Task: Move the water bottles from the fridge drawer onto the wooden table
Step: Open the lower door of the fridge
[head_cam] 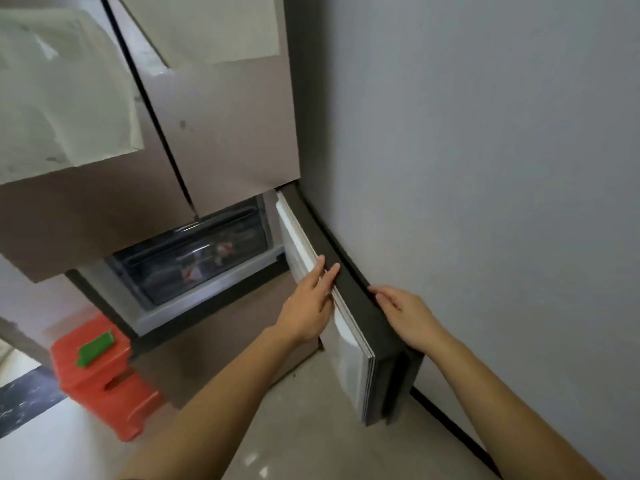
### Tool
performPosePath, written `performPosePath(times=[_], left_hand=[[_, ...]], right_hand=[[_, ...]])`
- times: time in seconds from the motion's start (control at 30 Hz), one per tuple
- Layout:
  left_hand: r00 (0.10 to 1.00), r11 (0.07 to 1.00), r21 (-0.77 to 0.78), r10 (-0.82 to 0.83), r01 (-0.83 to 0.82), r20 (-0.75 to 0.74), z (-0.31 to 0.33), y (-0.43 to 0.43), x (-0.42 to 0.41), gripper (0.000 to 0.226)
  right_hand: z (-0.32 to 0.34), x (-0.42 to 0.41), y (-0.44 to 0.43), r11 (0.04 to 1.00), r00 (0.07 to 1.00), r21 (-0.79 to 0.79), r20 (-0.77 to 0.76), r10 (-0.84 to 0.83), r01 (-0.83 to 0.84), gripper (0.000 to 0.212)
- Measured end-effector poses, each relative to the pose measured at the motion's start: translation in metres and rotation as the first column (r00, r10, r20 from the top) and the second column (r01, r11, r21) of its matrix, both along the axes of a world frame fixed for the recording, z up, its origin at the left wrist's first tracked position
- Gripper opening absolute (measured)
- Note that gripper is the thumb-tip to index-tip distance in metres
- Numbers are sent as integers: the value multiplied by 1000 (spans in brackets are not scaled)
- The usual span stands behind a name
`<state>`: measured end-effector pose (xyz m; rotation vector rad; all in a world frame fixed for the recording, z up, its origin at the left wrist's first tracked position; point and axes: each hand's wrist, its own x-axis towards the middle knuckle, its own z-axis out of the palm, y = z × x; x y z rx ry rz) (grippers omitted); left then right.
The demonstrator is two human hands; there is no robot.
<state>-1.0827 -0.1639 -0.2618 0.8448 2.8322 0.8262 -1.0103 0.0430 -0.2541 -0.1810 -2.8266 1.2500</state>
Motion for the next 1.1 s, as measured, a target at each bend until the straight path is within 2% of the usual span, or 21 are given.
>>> performPosePath(times=[0.1, 0.13, 0.2, 0.27, 0.37, 0.57, 0.67, 0.77, 0.9, 0.97, 1.03, 1.1], left_hand=[[997, 996, -54, -72, 72, 12, 5, 36, -16, 66], [996, 992, -85, -90, 90, 8, 6, 46, -20, 69], [994, 983, -148, -108, 108, 8, 11, 67, -27, 72], [994, 971, -211, -106, 111, 34, 14, 86, -31, 77], [993, 959, -260, -99, 114, 68, 18, 108, -36, 85], [990, 946, -293, -130, 140, 52, 17, 127, -49, 90], [988, 943, -296, -149, 151, 30, 15, 117, -52, 82], [996, 961, -274, -62, 44, -57, 10, 80, -59, 67], [977, 950, -267, 116, -161, -178, -11, -1, -68, 63], [963, 937, -239, 227, -256, -143, -23, -43, -71, 63], [932, 925, -115, 363, -362, -16, -34, -82, -74, 65], [841, 849, 119, 474, -515, 259, -36, -114, -78, 69]], right_hand=[[20, 21, 34, 987, 989, 78, -35, -141, 143, 44], [22, 26, 41, 972, 993, 202, -21, -120, 122, 50], [12, 29, 51, 823, 994, 564, 22, -104, 74, 65], [3, 23, 62, 691, 984, 717, 39, -174, 93, 69], [3, 10, 77, 659, 957, 743, 87, -276, 122, 65], [-4, -1, 76, 573, 923, 782, -8, -384, 245, 62], [-4, -9, 67, 575, 897, 777, 29, -441, 257, 76], [-6, -19, 56, 563, 884, 770, -4, -468, 302, 91], [-27, -45, 25, 625, 956, 724, -186, -228, 290, 88], [-41, -67, -6, 722, 968, 656, -240, -75, 218, 82], [-53, -92, -44, 855, 969, 507, -248, 18, 114, 71], [-61, -120, -85, 953, 991, 302, -123, 48, -8, 64]])
